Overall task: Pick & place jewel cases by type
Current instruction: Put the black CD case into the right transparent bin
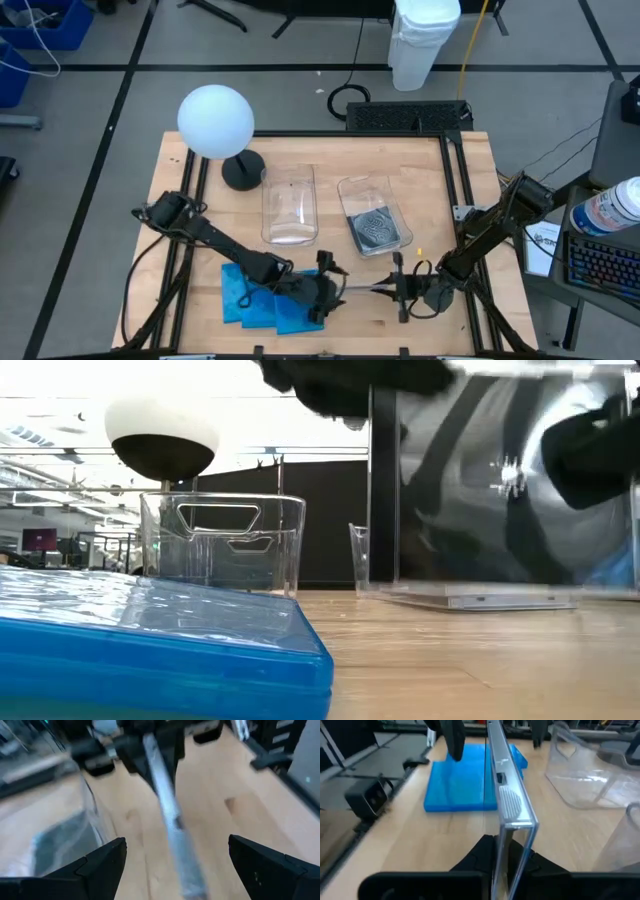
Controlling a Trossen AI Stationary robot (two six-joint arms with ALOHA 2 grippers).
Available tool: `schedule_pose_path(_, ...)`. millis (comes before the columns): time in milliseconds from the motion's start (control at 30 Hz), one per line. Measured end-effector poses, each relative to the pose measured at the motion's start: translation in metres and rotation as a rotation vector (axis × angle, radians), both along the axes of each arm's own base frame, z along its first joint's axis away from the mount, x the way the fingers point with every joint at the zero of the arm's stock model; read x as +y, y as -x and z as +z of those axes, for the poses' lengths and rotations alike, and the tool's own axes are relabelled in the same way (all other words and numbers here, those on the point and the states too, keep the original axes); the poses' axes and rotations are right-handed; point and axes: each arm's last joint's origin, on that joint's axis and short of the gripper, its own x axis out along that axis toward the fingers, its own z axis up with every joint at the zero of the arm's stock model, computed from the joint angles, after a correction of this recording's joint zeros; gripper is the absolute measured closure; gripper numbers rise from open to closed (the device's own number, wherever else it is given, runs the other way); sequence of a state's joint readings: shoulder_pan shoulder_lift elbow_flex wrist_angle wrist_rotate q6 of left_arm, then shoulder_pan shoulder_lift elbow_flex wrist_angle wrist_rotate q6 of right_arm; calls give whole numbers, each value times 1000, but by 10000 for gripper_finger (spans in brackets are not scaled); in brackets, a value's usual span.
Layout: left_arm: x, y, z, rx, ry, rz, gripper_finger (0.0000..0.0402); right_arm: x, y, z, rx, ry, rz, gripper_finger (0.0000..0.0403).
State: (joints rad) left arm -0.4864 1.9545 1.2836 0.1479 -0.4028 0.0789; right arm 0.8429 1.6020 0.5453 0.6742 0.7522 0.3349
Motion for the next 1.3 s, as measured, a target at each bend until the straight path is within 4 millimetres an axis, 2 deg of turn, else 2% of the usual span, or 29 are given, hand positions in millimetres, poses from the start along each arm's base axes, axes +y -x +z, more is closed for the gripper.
schedule_pose_path(233, -22, 36, 17, 66, -148, 45, 53, 4, 14, 25, -47, 16, 67, 388)
schedule_pose_path(400, -35, 54, 10, 136, -185, 64, 53, -4, 21, 52, -83, -22, 145, 385)
schedule_pose_path(600, -45, 65, -2, 146, -186, 39, 53, -25, 31, 90, -168, -44, 165, 387)
schedule_pose_path(767, -38, 68, -14, 169, -204, 58, 53, -59, 42, 137, -210, -107, 78, 390)
schedule_pose_path(867, -30, 67, -22, 172, -189, 84, 53, -88, 48, 165, -107, -144, -46, 391)
schedule_pose_path(1033, -22, 65, -31, 143, -187, 65, 53, -130, 54, 198, 65, -214, -244, 391)
schedule_pose_path(1133, -19, 64, -35, 131, -193, 44, 53, -151, 55, 210, 136, -321, -285, 391)
schedule_pose_path(1300, -20, 63, -33, 114, -229, 15, 53, -179, 48, 210, 188, -464, -329, 391)
